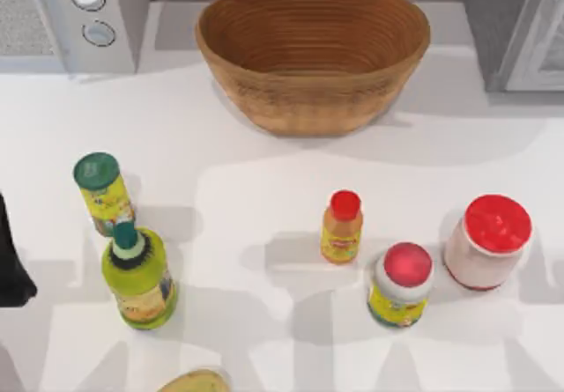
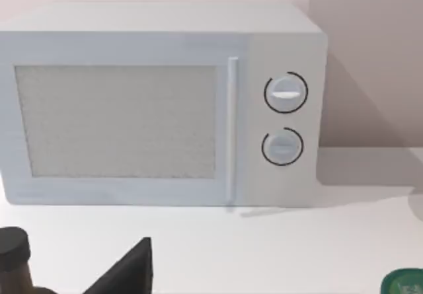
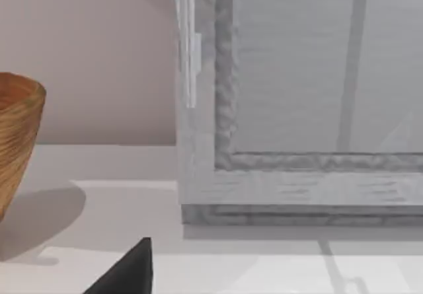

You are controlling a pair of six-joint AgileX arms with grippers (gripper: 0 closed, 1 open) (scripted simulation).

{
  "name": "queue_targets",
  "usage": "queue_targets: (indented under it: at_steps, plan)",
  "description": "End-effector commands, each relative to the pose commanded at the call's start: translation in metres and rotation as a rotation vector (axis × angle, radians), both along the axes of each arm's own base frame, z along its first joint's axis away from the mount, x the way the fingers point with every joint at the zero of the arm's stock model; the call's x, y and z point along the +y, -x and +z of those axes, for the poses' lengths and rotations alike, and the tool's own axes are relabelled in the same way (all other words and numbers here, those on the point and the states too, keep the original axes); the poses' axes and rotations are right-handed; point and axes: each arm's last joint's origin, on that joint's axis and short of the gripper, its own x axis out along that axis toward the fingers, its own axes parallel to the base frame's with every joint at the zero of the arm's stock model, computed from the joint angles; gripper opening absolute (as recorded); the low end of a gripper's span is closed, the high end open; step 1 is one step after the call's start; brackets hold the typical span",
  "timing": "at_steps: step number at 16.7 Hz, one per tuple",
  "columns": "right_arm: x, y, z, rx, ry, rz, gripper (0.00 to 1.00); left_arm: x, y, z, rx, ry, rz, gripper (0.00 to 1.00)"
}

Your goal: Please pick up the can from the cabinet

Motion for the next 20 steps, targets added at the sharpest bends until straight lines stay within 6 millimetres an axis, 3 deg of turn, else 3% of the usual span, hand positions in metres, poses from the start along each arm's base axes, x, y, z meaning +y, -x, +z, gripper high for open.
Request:
queue_targets:
  at_steps: [4,7,13,17,20]
  plan:
    - [0.000,0.000,0.008,0.000,0.000,0.001,1.00,0.000,0.000,0.000,0.000,0.000,0.000,1.00]
    - [0.002,0.000,0.041,0.003,0.000,0.003,1.00,0.000,0.000,0.000,0.000,0.000,0.000,1.00]
    - [0.008,-0.021,0.155,0.018,0.004,0.000,1.00,0.000,0.000,0.000,0.000,0.000,0.000,1.00]
    - [0.017,-0.057,0.236,0.025,0.007,-0.003,1.00,0.000,0.000,0.000,0.000,0.000,0.000,1.00]
    - [0.027,-0.090,0.285,0.023,0.008,-0.004,1.00,0.000,0.000,0.000,0.000,0.000,0.000,1.00]
